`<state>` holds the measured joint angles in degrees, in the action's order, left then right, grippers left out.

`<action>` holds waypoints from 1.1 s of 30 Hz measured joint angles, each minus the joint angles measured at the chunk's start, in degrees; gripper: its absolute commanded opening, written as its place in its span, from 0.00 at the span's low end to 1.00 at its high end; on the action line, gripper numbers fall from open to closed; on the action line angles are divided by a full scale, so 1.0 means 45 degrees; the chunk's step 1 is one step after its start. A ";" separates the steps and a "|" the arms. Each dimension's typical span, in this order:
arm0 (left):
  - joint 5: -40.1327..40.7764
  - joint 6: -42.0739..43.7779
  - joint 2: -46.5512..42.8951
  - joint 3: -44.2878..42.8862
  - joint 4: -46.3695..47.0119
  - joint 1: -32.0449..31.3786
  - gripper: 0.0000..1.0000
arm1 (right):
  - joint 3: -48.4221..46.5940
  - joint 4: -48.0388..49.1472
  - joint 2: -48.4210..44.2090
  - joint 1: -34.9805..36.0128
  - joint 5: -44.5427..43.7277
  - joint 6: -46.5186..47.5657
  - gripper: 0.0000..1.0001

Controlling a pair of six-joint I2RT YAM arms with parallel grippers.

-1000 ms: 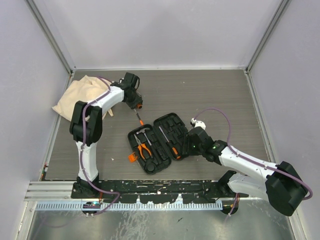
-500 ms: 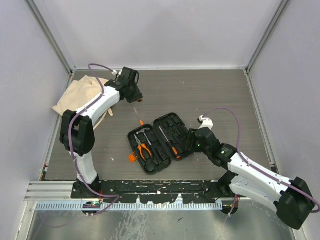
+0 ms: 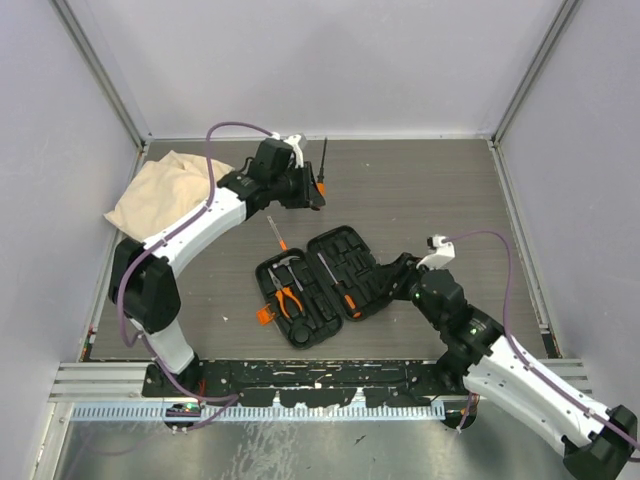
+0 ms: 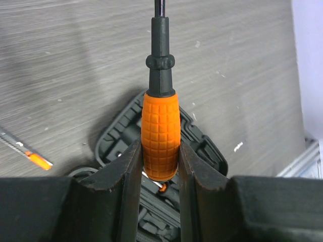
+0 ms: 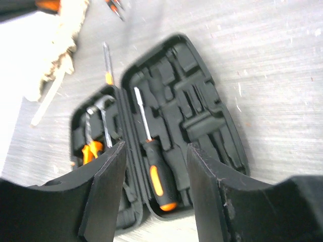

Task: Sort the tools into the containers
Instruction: Pick up the screwdriver from the center of the board.

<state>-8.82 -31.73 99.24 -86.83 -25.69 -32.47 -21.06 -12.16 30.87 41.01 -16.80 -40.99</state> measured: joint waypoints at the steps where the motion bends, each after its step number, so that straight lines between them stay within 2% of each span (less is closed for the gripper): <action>1: -0.0301 0.0170 -0.0078 0.0063 0.0097 -0.0092 0.00 | 0.0083 0.0238 -0.0437 0.0000 -0.0078 0.0058 0.56; 7: -0.1855 0.1438 -0.0709 0.0267 -0.0078 -0.0636 0.00 | 0.0719 0.2118 -0.2463 0.0000 -0.0767 0.0724 0.56; 13: -0.2875 0.2875 -0.1661 0.0593 -0.0996 -0.0879 0.00 | 0.1511 0.4614 -0.3662 -0.0015 -0.0296 0.3599 0.56; 17: -0.3298 0.3551 -0.2560 0.0884 -0.1690 -0.0884 0.00 | 0.1817 0.6047 -0.3526 -0.0039 0.1423 0.6708 0.58; 20: -0.3449 0.4056 -0.2963 0.0884 -0.2317 -0.0971 0.00 | 0.1753 0.6567 -0.2608 -0.0039 0.3094 0.9418 0.59; 27: -0.3570 0.5134 -0.3181 0.1088 -0.3900 -0.1399 0.00 | 0.0238 0.5042 0.0685 -0.0034 0.6465 1.6315 0.62; 30: -0.3570 0.5430 -0.3206 0.1205 -0.4376 -0.1579 0.00 | -0.0189 0.4512 0.1209 -0.0034 0.7436 1.9108 0.63; 33: -0.3565 0.5649 -0.3313 0.1336 -0.4813 -0.1802 0.00 | -0.0695 0.4197 0.1593 -0.0034 0.8170 2.0949 0.62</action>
<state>-24.86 -6.31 84.33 -80.82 -47.35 -40.58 -24.18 6.72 38.04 40.86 19.97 53.28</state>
